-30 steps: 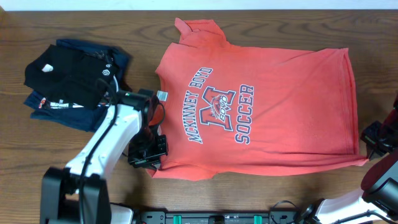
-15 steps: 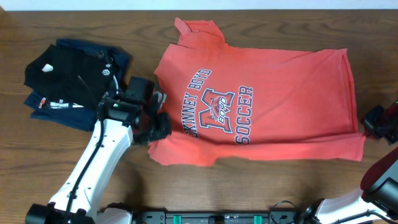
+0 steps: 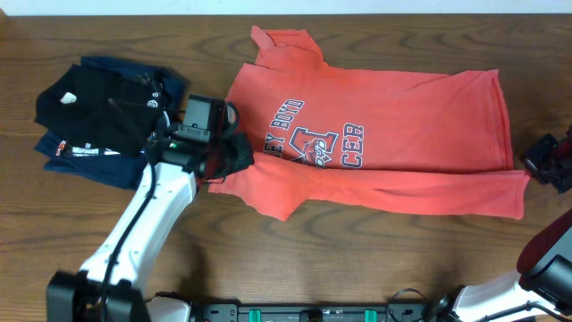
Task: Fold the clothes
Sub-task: 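Lay the shirt flat on the table and release both grippers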
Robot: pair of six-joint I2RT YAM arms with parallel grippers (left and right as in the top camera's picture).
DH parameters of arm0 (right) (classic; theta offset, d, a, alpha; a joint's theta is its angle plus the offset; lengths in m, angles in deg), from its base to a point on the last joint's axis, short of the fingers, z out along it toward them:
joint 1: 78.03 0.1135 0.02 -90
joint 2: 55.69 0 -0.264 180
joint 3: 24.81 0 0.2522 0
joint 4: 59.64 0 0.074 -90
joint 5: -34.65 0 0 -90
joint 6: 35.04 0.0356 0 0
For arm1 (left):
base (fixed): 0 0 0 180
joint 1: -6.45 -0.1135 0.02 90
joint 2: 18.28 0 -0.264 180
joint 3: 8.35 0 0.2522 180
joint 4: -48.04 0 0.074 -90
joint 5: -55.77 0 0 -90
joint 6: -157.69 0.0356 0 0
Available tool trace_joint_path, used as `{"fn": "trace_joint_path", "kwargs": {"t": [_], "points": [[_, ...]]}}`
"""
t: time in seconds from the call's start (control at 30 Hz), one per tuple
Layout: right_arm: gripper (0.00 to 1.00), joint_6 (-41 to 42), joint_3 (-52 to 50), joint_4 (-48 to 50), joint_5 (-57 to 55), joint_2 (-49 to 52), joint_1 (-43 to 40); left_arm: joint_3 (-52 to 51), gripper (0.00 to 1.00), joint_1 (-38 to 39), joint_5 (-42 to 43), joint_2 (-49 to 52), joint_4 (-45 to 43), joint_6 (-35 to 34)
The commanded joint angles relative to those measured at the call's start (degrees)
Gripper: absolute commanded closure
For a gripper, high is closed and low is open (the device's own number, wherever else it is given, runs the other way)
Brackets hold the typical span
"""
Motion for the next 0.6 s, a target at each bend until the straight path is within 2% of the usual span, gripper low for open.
{"fn": "trace_joint_path", "kwargs": {"t": [0.0,0.27,0.57], "points": [[0.99,-0.81,-0.52,1.03,-0.31,-0.15,0.57,0.17,0.94,-0.07,-1.75,4.13,-1.95,-0.76],[0.99,-0.85,-2.4,4.07,-0.33,-0.15,2.38,0.17,0.94,-0.17,-4.63,7.98,-9.46,-0.76],[0.99,-0.83,-7.1,9.97,-0.74,-0.15,3.1,0.17,0.94,-0.17,-11.26,8.0,-10.47,-2.49]]}}
